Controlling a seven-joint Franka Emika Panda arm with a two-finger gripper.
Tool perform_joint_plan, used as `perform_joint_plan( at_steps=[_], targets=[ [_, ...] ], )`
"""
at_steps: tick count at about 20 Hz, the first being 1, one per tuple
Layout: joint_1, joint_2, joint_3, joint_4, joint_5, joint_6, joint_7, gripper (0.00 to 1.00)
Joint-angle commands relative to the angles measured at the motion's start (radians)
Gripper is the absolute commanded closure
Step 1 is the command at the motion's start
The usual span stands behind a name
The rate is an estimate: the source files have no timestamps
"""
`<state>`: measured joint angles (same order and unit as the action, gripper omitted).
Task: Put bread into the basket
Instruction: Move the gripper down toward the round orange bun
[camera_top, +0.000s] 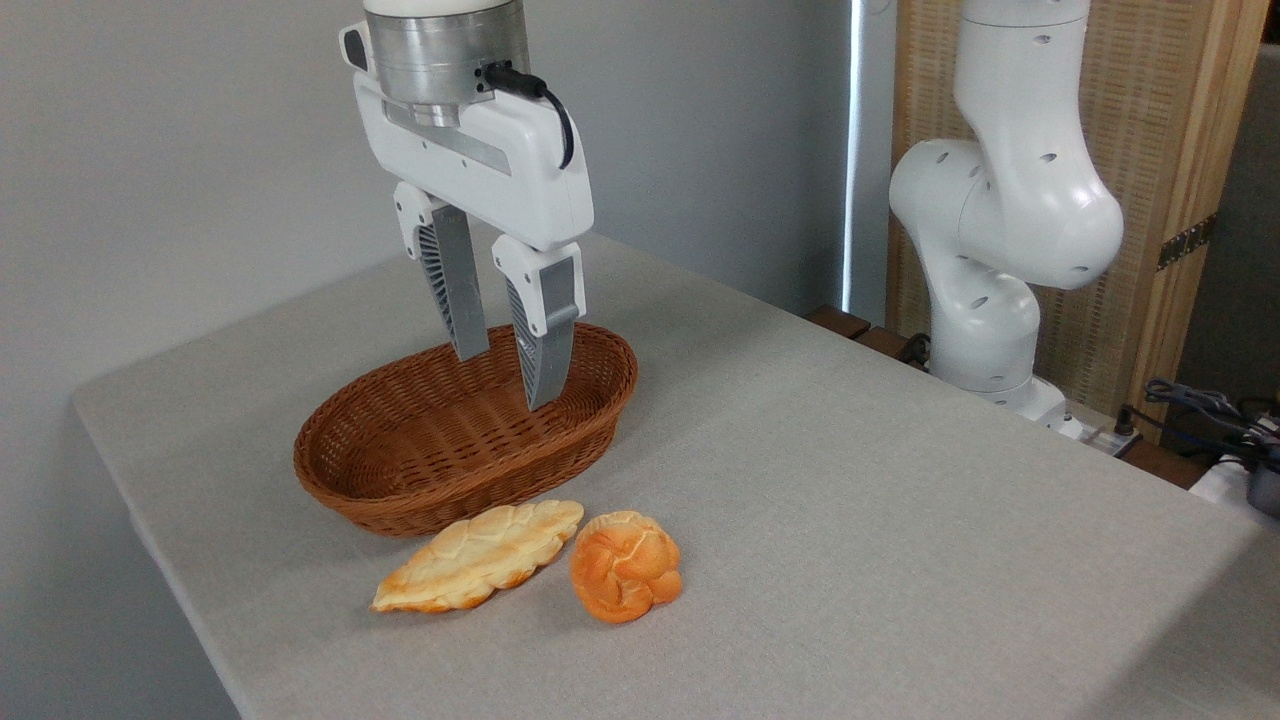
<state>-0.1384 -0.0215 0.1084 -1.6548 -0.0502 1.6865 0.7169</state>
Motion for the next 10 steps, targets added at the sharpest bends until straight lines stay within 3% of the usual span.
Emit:
perform_joint_plan(
  at_steps=[1,4,7,10],
  targets=[
    [-0.004,-0.003,0.010,-0.026,0.030,0.022,0.070,0.00],
    [-0.004,-0.002,0.011,-0.089,0.039,0.073,0.165,0.00],
    [-0.004,0.002,0.010,-0.175,0.130,0.110,0.219,0.00],
    [-0.004,0.002,0.010,-0.253,0.173,0.173,0.246,0.00]
  ],
)
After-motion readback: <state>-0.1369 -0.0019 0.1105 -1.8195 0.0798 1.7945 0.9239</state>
